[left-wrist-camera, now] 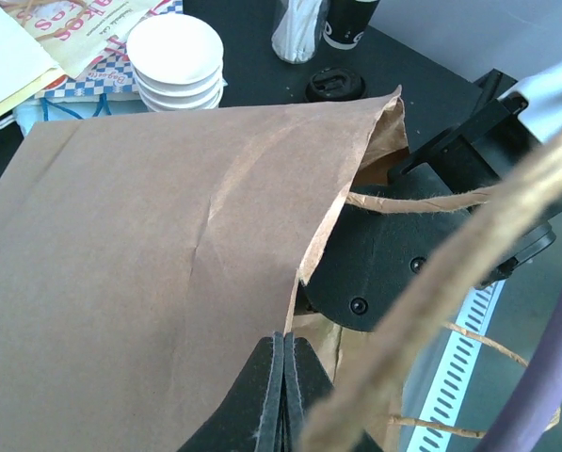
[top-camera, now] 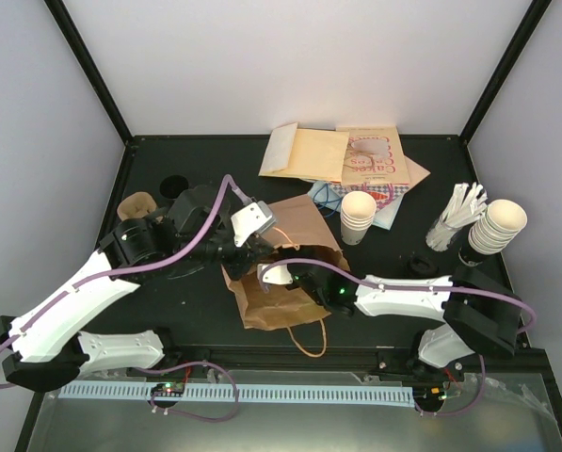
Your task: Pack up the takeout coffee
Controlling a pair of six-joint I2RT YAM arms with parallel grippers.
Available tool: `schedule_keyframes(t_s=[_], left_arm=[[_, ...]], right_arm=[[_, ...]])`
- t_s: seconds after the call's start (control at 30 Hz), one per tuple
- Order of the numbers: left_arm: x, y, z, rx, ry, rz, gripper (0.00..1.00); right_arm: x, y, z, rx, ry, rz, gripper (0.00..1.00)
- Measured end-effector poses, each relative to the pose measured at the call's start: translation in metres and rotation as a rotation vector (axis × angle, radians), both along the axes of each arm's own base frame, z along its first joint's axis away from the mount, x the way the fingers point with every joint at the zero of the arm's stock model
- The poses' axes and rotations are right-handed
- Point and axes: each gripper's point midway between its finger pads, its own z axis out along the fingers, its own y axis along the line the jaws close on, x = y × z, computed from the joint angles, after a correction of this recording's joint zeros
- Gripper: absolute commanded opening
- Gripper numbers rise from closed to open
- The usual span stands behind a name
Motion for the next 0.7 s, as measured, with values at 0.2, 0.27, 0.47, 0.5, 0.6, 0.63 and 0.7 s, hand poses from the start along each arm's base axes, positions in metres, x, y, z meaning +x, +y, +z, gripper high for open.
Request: schedule_keyframes(t_s=[0.2, 0.27, 0.47, 0.5, 0.6, 0.63, 0.7], left_arm=[[-0.002, -0.002, -0.001, -0.010, 0.024, -0.012, 0.02], [-0.004, -0.003, 0.000, -0.019, 0.038, -0.020, 0.02], [-0.004, -0.002, -0.001, -0.026, 0.054, -0.016, 0.02], [-0.004, -0.001, -0.002, -0.024, 0.056, -0.012, 0.02], [-0.003, 0.001, -0.007, -0.015, 0.062, -0.005, 0.02], [-0.003, 0.001, -0.007, -0.014, 0.064, -0.003, 0.02], [-0.002, 0.001, -0.008, -0.012, 0.065, -0.002, 0.02]], right_arm=[[0.005, 0.006, -0.001, -0.001, -0.015, -0.006, 0.01], [0.009, 0.012, -0.004, -0.018, -0.016, -0.007, 0.01], [0.025, 0.025, -0.017, -0.086, 0.027, -0.018, 0.10], [0.026, 0.025, -0.020, -0.099, 0.037, -0.018, 0.16], [0.021, 0.021, -0.033, -0.144, 0.078, -0.009, 0.38], [0.019, 0.019, -0.037, -0.152, 0.097, -0.009, 0.40], [0.014, 0.015, -0.045, -0.178, 0.130, -0.002, 0.41]])
